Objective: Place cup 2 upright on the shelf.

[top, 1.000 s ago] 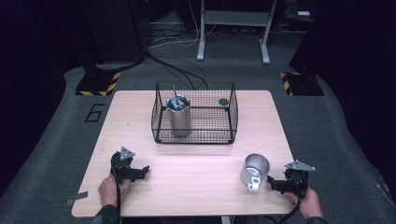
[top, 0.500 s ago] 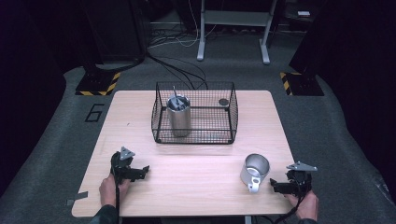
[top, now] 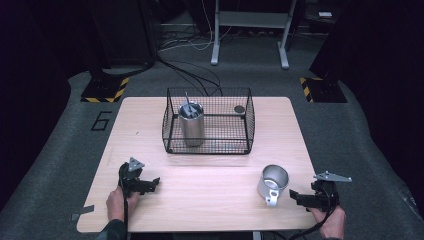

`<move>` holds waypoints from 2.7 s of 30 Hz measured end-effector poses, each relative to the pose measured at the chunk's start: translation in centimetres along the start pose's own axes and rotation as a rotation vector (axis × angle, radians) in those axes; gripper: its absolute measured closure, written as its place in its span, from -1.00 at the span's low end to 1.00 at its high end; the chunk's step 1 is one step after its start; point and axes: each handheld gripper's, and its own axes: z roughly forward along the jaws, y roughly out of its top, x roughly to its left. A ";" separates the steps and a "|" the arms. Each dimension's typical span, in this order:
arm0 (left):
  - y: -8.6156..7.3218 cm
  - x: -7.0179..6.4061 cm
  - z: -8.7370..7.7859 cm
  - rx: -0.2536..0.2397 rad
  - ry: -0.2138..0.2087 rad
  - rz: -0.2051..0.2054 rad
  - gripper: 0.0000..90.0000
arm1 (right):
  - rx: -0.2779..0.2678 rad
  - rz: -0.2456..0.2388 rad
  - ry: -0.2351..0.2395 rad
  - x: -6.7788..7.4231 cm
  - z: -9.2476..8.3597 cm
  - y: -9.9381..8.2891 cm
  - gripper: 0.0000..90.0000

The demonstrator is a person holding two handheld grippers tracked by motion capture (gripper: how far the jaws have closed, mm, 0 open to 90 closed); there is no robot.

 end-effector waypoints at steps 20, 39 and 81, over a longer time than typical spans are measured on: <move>0.0 0.0 0.0 -0.002 0.000 -0.002 -1.00 | -0.077 -0.073 0.050 6.2 -2.7 3.2 -0.99; 0.0 0.0 0.0 0.002 -0.005 -0.003 -1.00 | -0.031 -0.078 0.009 7.6 0.7 4.5 -0.95; 0.0 0.0 0.1 -0.006 -0.004 -0.008 -1.00 | -0.030 -0.136 -0.040 8.8 1.1 5.2 -0.88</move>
